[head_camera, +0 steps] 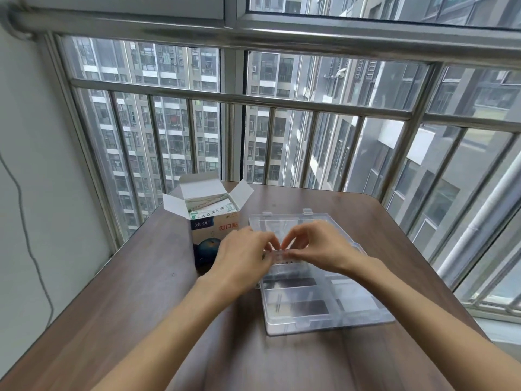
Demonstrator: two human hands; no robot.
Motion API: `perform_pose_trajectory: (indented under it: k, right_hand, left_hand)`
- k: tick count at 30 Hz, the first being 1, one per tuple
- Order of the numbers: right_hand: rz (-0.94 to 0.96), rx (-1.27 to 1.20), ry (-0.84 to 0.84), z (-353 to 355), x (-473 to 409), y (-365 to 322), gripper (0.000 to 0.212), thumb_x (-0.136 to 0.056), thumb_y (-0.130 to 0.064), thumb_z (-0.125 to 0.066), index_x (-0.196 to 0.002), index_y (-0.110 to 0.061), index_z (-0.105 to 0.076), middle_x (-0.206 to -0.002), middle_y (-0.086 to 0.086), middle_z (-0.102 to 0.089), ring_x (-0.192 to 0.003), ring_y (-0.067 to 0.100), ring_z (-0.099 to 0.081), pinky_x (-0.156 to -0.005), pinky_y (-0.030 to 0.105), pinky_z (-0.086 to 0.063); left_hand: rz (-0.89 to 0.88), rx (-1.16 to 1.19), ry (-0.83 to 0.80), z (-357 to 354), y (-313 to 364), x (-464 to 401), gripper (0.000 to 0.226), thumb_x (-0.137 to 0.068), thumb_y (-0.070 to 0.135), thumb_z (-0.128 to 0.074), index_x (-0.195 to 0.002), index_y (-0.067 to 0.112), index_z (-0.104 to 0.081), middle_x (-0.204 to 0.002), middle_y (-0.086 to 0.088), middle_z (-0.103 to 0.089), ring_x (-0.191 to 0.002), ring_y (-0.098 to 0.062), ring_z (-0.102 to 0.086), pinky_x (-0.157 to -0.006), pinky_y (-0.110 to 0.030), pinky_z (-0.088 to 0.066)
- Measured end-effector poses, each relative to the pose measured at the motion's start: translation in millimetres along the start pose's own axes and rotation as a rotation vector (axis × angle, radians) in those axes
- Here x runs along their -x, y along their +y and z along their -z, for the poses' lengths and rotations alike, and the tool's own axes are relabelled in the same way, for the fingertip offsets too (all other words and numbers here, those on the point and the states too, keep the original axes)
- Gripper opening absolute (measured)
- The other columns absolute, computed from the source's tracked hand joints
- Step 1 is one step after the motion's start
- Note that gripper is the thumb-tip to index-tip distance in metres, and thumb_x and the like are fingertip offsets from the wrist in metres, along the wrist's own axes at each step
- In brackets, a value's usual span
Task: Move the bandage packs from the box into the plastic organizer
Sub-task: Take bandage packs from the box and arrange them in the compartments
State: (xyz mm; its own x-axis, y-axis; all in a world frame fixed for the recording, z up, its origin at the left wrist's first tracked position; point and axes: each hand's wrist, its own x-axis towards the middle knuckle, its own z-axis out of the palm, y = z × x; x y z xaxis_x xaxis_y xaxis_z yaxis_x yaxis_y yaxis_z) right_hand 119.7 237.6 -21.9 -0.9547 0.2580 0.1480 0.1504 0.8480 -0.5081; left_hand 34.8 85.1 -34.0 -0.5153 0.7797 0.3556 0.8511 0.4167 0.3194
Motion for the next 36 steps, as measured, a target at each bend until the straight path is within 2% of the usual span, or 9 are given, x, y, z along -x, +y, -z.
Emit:
perform_pose_trajectory:
  k: [7,10,12,14,19,23,27,31,36]
  right_hand:
    - [0.042,0.296,-0.166,12,-7,-7,0.013,-0.077,-0.037,-0.075,-0.086,-0.027,-0.077,-0.071,-0.012,-0.060,-0.069,0.007,-0.054,-0.065,0.027,-0.046]
    - [-0.007,0.261,-0.314,14,-12,-9,0.016,-0.082,-0.032,-0.071,-0.095,-0.025,-0.076,-0.065,-0.018,-0.048,-0.067,0.003,-0.048,-0.058,0.017,-0.035]
    - [-0.008,0.233,-0.337,16,-14,-8,0.013,-0.080,-0.030,-0.073,-0.092,-0.026,-0.077,-0.065,-0.013,-0.054,-0.070,0.009,-0.052,-0.061,0.021,-0.040]
    - [-0.002,0.181,-0.274,20,-15,-8,0.010,-0.078,-0.031,-0.075,-0.087,-0.026,-0.077,-0.066,-0.004,-0.059,-0.066,0.016,-0.053,-0.064,0.030,-0.042]
    - [0.188,0.023,0.190,26,-17,-52,0.008,-0.084,-0.029,-0.068,-0.090,-0.027,-0.073,-0.065,-0.012,-0.061,-0.055,0.001,-0.051,-0.057,0.022,-0.048]
    - [0.314,0.108,0.262,9,-38,-104,0.018,-0.091,-0.015,-0.060,-0.105,-0.016,-0.071,-0.085,-0.010,-0.067,-0.070,0.002,-0.058,-0.071,0.017,-0.051]
    - [0.205,0.266,-0.040,-3,-71,-118,0.022,-0.094,-0.017,-0.055,-0.112,-0.016,-0.068,-0.115,-0.002,-0.068,-0.100,0.010,-0.060,-0.089,0.026,-0.049]
    - [0.092,0.262,-0.347,5,-94,-126,0.023,-0.087,-0.015,-0.063,-0.110,-0.012,-0.068,-0.114,0.001,-0.066,-0.101,0.012,-0.059,-0.085,0.025,-0.046]
    - [-0.043,0.320,-0.523,11,-108,-132,0.035,-0.085,-0.021,-0.066,-0.119,-0.015,-0.063,-0.106,-0.004,-0.059,-0.099,0.013,-0.053,-0.082,0.025,-0.042]
  left_hand:
    - [-0.081,-0.141,-0.087,5,-5,-2,0.026,-0.095,0.029,-0.049,-0.111,0.031,-0.069,-0.105,0.004,-0.067,-0.106,-0.015,-0.052,-0.079,-0.026,-0.034]
    - [-0.074,-0.131,-0.165,9,-7,-3,0.026,-0.093,0.031,-0.048,-0.108,0.032,-0.070,-0.105,0.005,-0.068,-0.105,-0.015,-0.054,-0.077,-0.026,-0.038]
    - [-0.068,-0.117,-0.135,11,-7,3,0.025,-0.093,0.033,-0.048,-0.109,0.035,-0.068,-0.104,0.009,-0.067,-0.105,-0.012,-0.054,-0.079,-0.027,-0.040]
    - [-0.057,-0.063,0.051,15,-9,14,0.020,-0.092,0.034,-0.053,-0.105,0.036,-0.068,-0.094,0.017,-0.066,-0.096,-0.003,-0.057,-0.077,-0.024,-0.044]
    - [0.155,0.105,0.818,26,-40,38,0.016,-0.078,0.026,-0.077,-0.091,0.025,-0.067,-0.083,0.011,-0.062,-0.076,-0.010,-0.054,-0.060,-0.022,-0.041]
    - [0.341,0.191,0.821,22,-65,37,0.036,-0.081,0.032,-0.072,-0.113,0.022,-0.058,-0.113,0.002,-0.056,-0.105,-0.019,-0.046,-0.082,-0.035,-0.045]
    - [0.388,0.293,0.700,10,-72,39,0.023,-0.088,0.039,-0.060,-0.106,0.025,-0.065,-0.122,0.007,-0.053,-0.112,-0.012,-0.046,-0.080,-0.029,-0.042]
    - [0.358,0.318,0.692,9,-73,39,0.017,-0.088,0.035,-0.061,-0.102,0.026,-0.065,-0.120,0.009,-0.054,-0.110,-0.011,-0.049,-0.077,-0.028,-0.045]
    - [0.327,0.357,0.698,9,-71,41,0.008,-0.088,0.031,-0.063,-0.096,0.031,-0.063,-0.120,0.013,-0.057,-0.108,-0.010,-0.052,-0.075,-0.031,-0.051]
